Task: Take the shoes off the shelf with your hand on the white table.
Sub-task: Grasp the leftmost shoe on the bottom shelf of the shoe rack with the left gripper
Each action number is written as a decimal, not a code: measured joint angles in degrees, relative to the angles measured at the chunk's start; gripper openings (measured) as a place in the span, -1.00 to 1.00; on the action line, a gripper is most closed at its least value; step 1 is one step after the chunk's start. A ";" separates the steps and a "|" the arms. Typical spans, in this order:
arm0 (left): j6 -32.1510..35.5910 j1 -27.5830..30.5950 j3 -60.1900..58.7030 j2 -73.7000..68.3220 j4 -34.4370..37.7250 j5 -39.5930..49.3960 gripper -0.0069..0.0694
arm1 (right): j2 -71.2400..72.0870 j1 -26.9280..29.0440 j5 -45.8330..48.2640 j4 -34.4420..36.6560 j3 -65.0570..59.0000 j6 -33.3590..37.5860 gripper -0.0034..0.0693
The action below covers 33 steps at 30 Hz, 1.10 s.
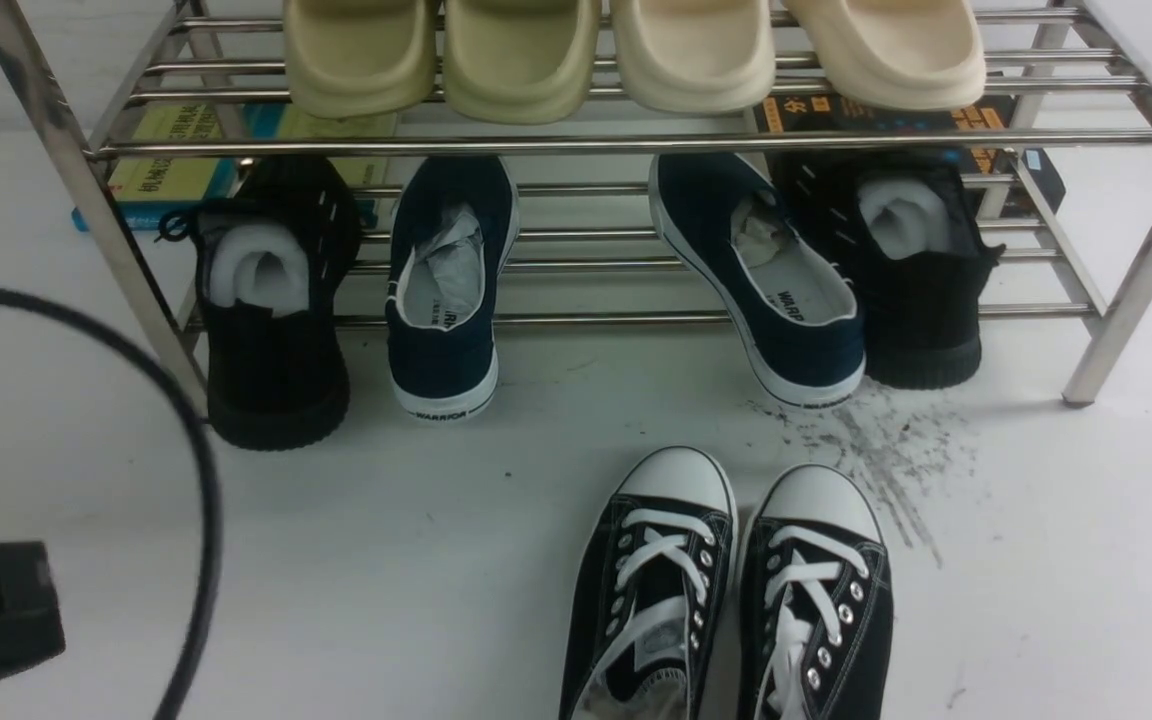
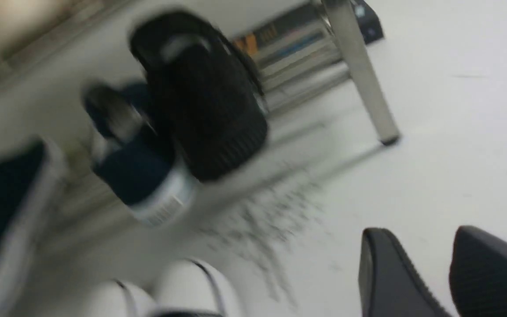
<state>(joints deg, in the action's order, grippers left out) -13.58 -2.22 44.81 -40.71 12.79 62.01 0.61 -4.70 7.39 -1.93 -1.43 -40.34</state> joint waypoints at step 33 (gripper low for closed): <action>5.91 -12.52 33.94 -43.38 2.38 -0.90 -0.08 | -3.31 -0.66 15.07 -7.48 25.60 -9.40 -0.94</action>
<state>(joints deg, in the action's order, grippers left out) -7.67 -14.74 78.75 -84.09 15.17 61.11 -2.70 -5.35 22.46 -9.41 24.17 -49.75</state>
